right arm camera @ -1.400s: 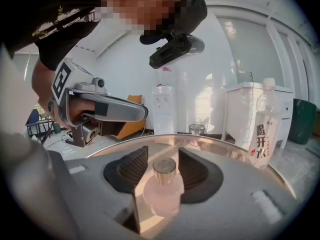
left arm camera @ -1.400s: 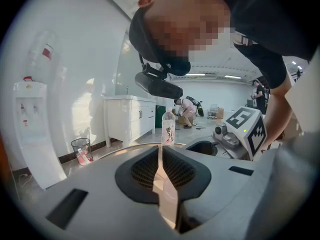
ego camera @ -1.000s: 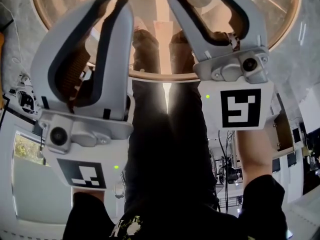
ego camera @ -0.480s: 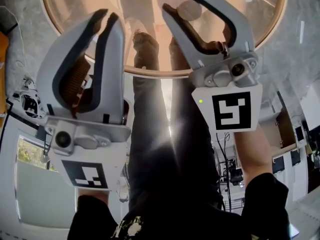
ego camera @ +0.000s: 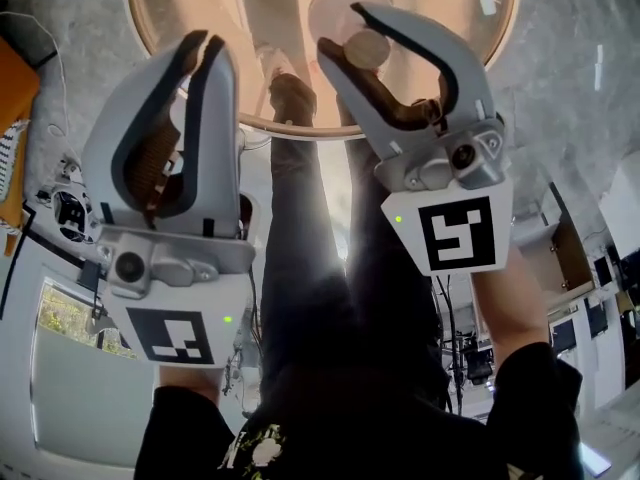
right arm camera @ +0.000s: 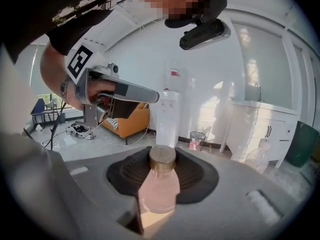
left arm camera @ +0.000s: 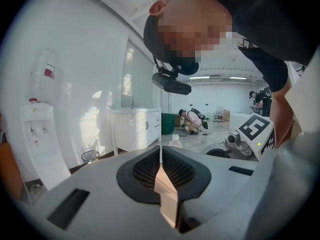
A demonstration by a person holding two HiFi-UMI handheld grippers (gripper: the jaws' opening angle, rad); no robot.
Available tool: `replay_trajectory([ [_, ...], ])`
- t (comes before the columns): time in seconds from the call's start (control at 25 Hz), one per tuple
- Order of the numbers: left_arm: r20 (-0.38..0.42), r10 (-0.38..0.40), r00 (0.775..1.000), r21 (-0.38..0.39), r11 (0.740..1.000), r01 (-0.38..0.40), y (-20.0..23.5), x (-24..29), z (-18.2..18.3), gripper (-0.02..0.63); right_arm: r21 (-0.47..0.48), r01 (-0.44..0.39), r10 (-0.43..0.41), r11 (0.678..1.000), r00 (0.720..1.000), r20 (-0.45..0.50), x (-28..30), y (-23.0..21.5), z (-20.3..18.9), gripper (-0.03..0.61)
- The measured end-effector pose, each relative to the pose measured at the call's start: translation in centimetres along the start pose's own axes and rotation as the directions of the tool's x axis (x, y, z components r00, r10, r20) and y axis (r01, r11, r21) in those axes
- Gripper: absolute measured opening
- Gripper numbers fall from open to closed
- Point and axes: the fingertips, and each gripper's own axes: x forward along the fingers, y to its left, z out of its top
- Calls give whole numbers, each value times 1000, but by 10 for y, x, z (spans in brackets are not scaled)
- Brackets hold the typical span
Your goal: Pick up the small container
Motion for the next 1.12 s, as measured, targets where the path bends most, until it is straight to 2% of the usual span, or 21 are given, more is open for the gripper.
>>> replay_trajectory([
  [0.2, 29, 23, 999, -4, 1000, -23, -11, -15, 58, 21, 12, 11, -11, 1000, 1000, 27, -34, -12, 58, 133],
  [0.56, 37, 20, 999, -9, 1000, -20, -22, -34, 101, 21, 24, 26, -28, 999, 999, 46, -66, -9, 112, 133],
  [0.8, 52, 46, 998, -39, 998, -44, -32, -52, 140, 21, 31, 49, -50, 998, 998, 27, -88, -4, 143, 133],
  [1.12, 80, 22, 997, 17, 1000, -23, -42, -79, 195, 21, 40, 61, -63, 997, 997, 49, -114, 2, 197, 133],
])
